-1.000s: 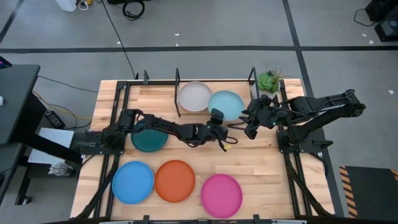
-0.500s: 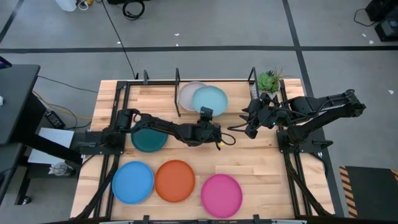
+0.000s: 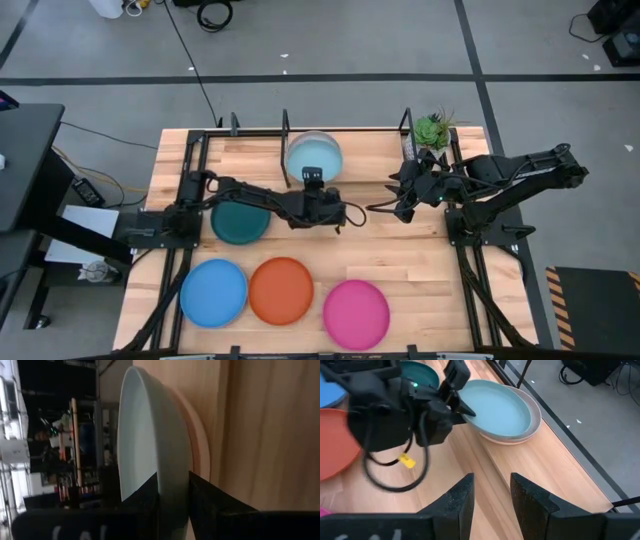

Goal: Place and stack plates onto a shelf
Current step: Stack the light blue plate on top of the gray plate on the shelf

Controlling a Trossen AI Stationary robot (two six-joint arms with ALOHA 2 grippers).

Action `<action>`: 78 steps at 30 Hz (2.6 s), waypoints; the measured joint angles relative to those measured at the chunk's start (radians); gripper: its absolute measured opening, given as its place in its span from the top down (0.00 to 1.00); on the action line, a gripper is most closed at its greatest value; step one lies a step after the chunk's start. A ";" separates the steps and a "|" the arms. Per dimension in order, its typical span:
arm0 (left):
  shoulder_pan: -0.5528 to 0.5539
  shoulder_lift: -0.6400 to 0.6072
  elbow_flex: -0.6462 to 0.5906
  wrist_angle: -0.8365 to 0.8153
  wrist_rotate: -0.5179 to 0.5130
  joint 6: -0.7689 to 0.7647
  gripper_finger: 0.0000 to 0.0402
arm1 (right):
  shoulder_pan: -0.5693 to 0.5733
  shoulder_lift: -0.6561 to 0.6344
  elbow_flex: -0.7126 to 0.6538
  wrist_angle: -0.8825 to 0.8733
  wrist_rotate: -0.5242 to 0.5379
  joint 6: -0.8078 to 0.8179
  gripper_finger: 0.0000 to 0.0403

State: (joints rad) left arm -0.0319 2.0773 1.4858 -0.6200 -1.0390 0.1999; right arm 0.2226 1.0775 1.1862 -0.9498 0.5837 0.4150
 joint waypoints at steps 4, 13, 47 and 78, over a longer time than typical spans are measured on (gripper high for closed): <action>0.022 0.000 -0.005 0.001 0.003 -0.007 0.80 | 0.000 0.000 0.000 0.006 0.000 -0.019 0.67; 0.052 0.000 -0.005 0.046 0.042 -0.007 0.71 | 0.000 0.000 0.000 0.014 0.001 -0.042 0.67; 0.029 -0.196 -0.004 -0.136 0.369 -0.089 0.53 | -0.002 0.000 -0.006 0.016 0.002 -0.114 0.67; 0.115 -0.195 -0.419 0.843 0.227 0.283 0.53 | -0.003 -0.020 -0.074 0.058 0.018 -0.211 0.67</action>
State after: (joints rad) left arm 0.0828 1.8820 1.0670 0.2226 -0.8124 0.4831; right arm 0.2195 1.0576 1.1118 -0.8920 0.6022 0.2036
